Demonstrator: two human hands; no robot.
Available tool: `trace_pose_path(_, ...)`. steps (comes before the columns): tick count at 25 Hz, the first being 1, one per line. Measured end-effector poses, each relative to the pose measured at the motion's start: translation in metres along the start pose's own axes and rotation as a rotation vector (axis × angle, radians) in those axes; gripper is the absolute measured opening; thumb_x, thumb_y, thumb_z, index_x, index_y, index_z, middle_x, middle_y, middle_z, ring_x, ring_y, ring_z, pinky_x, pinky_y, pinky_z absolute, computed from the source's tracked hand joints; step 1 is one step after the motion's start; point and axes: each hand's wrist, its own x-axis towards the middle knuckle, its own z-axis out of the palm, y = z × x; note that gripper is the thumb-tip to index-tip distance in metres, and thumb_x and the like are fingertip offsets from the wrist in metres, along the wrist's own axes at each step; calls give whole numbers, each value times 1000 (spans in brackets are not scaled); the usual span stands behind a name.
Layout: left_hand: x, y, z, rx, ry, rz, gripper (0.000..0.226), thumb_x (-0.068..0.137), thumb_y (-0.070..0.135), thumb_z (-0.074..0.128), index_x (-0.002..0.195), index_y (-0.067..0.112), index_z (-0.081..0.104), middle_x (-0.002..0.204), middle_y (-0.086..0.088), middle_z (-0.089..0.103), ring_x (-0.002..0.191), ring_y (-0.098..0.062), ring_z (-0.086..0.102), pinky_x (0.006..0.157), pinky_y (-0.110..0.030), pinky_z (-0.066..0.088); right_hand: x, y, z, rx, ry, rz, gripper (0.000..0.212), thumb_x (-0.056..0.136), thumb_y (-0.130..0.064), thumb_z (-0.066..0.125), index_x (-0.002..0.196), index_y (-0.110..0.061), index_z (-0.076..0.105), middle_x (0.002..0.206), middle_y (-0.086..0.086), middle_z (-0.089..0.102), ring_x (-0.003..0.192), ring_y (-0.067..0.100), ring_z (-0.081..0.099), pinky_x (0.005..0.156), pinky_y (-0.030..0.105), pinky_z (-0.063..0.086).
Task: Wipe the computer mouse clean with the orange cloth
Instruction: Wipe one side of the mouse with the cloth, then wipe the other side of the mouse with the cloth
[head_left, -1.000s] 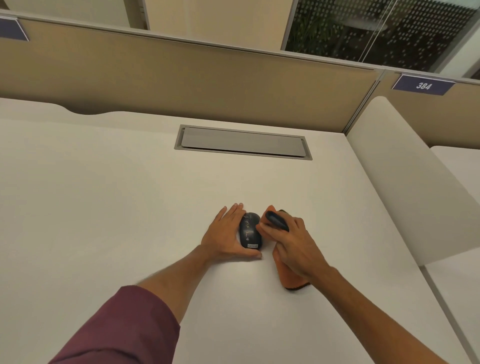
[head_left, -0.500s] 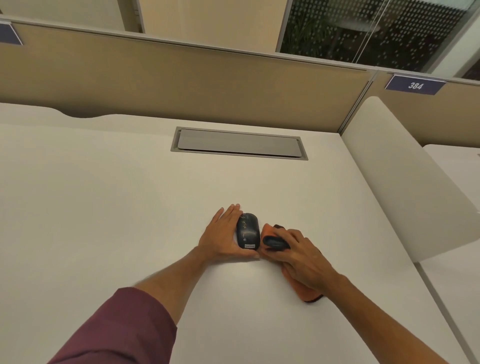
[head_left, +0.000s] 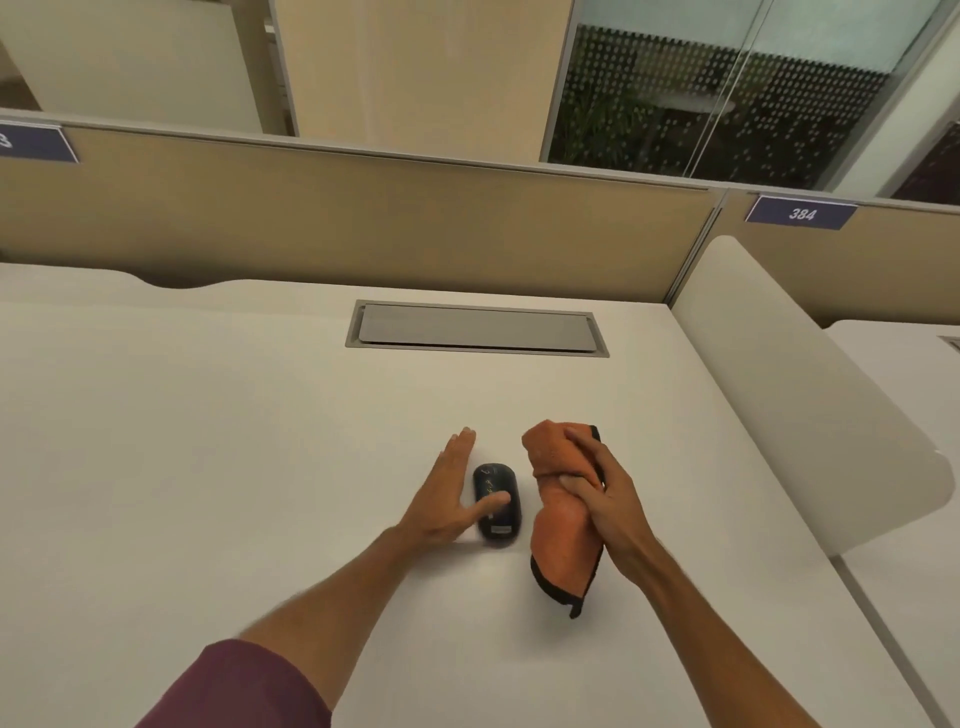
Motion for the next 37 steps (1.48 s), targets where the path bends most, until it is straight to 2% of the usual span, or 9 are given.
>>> trace_pose_path(2,-2,21,-8,-150,189,-20,72,89,65,48,146,20,40,156,1,36,142,-14,33,118,-36,29,3,-6,9,-26,27,-4,48,92,-23,67,127,-49,48,135,-9,51,114,14,56,86,25,48)
trace_pose_path(4,-5,50,-18,-370,309,-29,60,86,67,46,117,18,63,119,4,65,108,-9,61,95,-32,51,6,-20,24,-81,12,-55,54,87,-31,73,130,-49,46,135,-11,47,115,12,53,89,26,45)
trace_pose_path(6,-2,74,-30,-519,321,-48,61,80,67,52,103,14,67,96,3,70,88,-12,67,77,-28,57,9,-38,38,-99,-33,-137,58,81,-41,77,130,-49,47,134,-13,43,116,7,49,89,20,43)
trace_pose_path(11,6,96,-77,-735,456,-50,7,93,20,68,98,15,68,96,-6,72,94,-25,69,80,-36,60,21,-82,49,154,-12,-277,36,84,-45,71,116,-46,55,133,-12,50,120,11,55,93,22,50)
trace_pose_path(21,-6,97,-135,-821,498,137,33,70,38,77,91,15,65,87,1,69,88,-19,66,77,-29,56,50,-132,78,622,-51,-102,53,74,-31,72,119,-24,43,109,5,71,92,22,74,69,29,60)
trace_pose_path(25,-9,90,-145,-997,270,96,61,72,46,71,122,18,51,120,-8,65,112,-24,63,91,-37,54,53,-133,91,717,-136,-78,50,77,-28,70,118,-21,43,98,5,76,89,23,74,72,34,62)
trace_pose_path(27,-15,89,-145,-1069,153,-59,68,76,57,60,131,18,52,122,-10,67,109,-24,67,86,-37,57,55,-135,100,652,-133,-40,48,81,-28,71,115,-18,40,100,9,73,88,23,72,74,35,61)
trace_pose_path(33,-15,89,-133,-1262,353,-240,50,100,44,34,102,19,77,101,-14,75,88,-23,73,72,-35,59,40,-127,130,-29,97,-376,39,86,-46,67,117,-29,51,116,-12,57,108,4,55,88,19,44)
trace_pose_path(37,-13,96,-129,-1300,268,-129,51,104,47,24,136,23,56,136,-8,59,124,-19,57,107,-37,45,39,-120,137,27,-153,-299,35,97,-38,56,131,-30,55,125,-12,63,111,-1,60,95,19,48)
